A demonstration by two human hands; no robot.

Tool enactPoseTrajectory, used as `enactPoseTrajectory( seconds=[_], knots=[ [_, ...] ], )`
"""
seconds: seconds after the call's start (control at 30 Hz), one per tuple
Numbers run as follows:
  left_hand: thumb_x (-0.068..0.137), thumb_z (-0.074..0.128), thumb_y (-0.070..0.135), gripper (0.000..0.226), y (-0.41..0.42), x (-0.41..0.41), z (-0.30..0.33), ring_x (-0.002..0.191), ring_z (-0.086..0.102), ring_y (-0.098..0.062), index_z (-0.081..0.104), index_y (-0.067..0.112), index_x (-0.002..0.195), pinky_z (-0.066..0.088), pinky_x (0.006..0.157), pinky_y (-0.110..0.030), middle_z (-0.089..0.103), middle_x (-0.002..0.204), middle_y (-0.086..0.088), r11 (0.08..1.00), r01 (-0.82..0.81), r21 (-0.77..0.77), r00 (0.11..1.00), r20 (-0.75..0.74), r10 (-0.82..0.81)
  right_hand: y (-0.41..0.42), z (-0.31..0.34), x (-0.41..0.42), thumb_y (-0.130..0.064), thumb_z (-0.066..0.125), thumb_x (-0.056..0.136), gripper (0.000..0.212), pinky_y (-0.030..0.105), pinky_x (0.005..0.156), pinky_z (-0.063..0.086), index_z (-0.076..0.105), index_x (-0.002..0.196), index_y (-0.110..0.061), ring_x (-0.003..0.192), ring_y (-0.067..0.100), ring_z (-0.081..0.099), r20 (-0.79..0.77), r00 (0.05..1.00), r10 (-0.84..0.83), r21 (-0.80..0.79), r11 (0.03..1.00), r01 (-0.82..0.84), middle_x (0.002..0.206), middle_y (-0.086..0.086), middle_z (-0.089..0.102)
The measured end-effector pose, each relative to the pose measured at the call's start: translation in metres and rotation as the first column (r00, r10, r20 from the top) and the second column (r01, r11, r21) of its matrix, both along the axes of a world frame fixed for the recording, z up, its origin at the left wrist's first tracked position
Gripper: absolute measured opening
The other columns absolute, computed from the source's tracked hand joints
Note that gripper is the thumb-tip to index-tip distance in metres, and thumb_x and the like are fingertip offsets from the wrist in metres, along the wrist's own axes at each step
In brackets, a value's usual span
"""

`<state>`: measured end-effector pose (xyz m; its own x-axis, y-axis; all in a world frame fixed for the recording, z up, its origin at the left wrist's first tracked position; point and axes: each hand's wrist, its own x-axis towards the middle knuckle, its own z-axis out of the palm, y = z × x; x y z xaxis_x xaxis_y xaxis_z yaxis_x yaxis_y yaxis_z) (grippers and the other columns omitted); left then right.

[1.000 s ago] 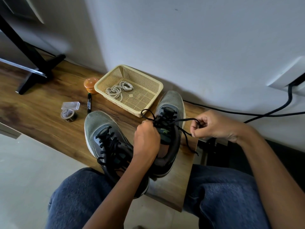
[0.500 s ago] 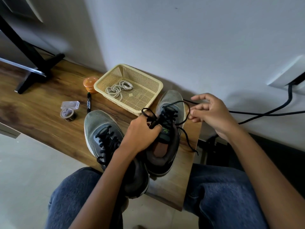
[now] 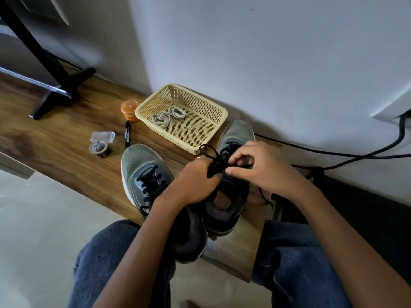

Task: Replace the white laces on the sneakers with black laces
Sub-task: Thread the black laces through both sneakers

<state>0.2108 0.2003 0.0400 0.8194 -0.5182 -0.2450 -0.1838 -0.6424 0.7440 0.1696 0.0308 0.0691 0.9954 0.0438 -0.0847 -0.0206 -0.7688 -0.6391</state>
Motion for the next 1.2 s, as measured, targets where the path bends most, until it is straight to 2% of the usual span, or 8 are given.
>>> enactPoseTrajectory(
  seconds=[0.13,0.3,0.37,0.47,0.63,0.83,1.03,1.2],
  knots=[
    [0.095,0.047,0.017,0.022,-0.004,-0.002,-0.011,0.105,0.057,-0.03,0.053,0.011,0.115,0.037,0.077,-0.028,0.06,0.11,-0.014,0.998,0.021,0.062,0.998,0.053,-0.024,0.017,-0.002,0.004,-0.035,0.074,0.08,0.011,0.033,0.082,0.04,0.068,0.085,-0.028,0.091,0.009,0.046,-0.007,0.998,0.064,-0.082,0.995,-0.064,0.085,-0.013,0.062],
    [0.099,0.04,0.018,0.028,-0.004,-0.003,-0.016,0.117,0.052,-0.028,0.048,0.015,0.125,0.041,0.093,-0.037,0.056,0.126,-0.011,0.997,0.034,0.07,0.996,0.082,-0.039,0.019,0.019,-0.001,-0.022,0.066,0.089,0.01,0.017,0.074,0.047,0.07,0.082,-0.016,0.078,0.006,0.063,-0.121,0.992,0.034,0.438,0.899,0.023,0.079,-0.004,0.071],
    [0.098,0.041,0.018,0.037,-0.004,-0.003,-0.016,0.122,0.05,-0.026,0.044,0.017,0.135,0.039,0.099,-0.037,0.054,0.132,-0.01,0.997,0.038,0.066,0.995,0.091,-0.044,0.016,0.023,0.0,-0.018,0.062,0.091,0.013,0.018,0.077,0.049,0.071,0.084,-0.012,0.08,0.009,0.065,-0.068,0.997,-0.023,0.537,0.842,0.056,0.081,0.001,0.072],
    [0.099,0.042,0.02,0.045,-0.003,-0.004,-0.015,0.126,0.048,-0.025,0.039,0.019,0.143,0.038,0.102,-0.035,0.052,0.137,-0.008,0.997,0.029,0.065,0.996,0.088,-0.035,0.011,0.023,0.001,-0.012,0.058,0.093,0.014,0.008,0.065,0.044,0.07,0.088,-0.01,0.071,0.0,0.061,-0.027,0.99,-0.137,0.61,0.783,0.126,0.077,0.002,0.07],
    [0.096,0.052,0.028,0.043,0.0,-0.001,-0.006,0.12,0.052,-0.02,0.047,0.024,0.138,0.039,0.096,-0.028,0.057,0.131,-0.004,1.0,-0.017,0.002,1.0,0.004,0.017,-0.007,0.013,0.005,-0.015,0.058,0.094,0.011,0.016,0.057,0.045,0.068,0.093,-0.011,0.066,0.004,0.056,-0.077,0.945,-0.318,0.503,0.806,0.312,0.08,-0.002,0.068],
    [0.091,0.055,0.023,0.033,0.004,0.001,0.004,0.113,0.056,-0.017,0.055,0.024,0.123,0.044,0.099,-0.036,0.061,0.121,0.001,0.992,-0.105,-0.068,0.99,-0.097,0.098,-0.021,0.004,0.005,-0.008,0.058,0.093,0.013,0.015,0.048,0.049,0.062,0.083,-0.014,0.059,0.012,0.06,-0.13,0.896,-0.424,0.379,0.814,0.44,0.076,0.004,0.061],
    [0.092,0.061,0.03,0.025,0.004,0.001,0.0,0.108,0.058,-0.01,0.056,0.026,0.116,0.047,0.096,-0.034,0.062,0.115,0.008,0.992,-0.105,-0.068,0.994,-0.034,0.103,-0.027,0.002,0.002,-0.007,0.058,0.091,0.007,0.023,0.054,0.048,0.064,0.088,-0.009,0.059,0.011,0.06,-0.17,0.899,-0.403,0.245,0.866,0.435,0.075,0.003,0.063],
    [0.088,0.066,0.034,0.024,0.002,0.0,-0.002,0.102,0.061,-0.009,0.059,0.026,0.11,0.05,0.093,-0.036,0.066,0.106,0.009,0.988,-0.141,-0.068,0.99,0.017,0.142,-0.028,0.007,-0.002,-0.033,0.063,0.09,0.019,0.029,0.066,0.049,0.066,0.084,-0.015,0.068,0.011,0.063,-0.3,0.918,-0.261,0.15,0.937,0.315,0.08,0.002,0.068]
  ],
)
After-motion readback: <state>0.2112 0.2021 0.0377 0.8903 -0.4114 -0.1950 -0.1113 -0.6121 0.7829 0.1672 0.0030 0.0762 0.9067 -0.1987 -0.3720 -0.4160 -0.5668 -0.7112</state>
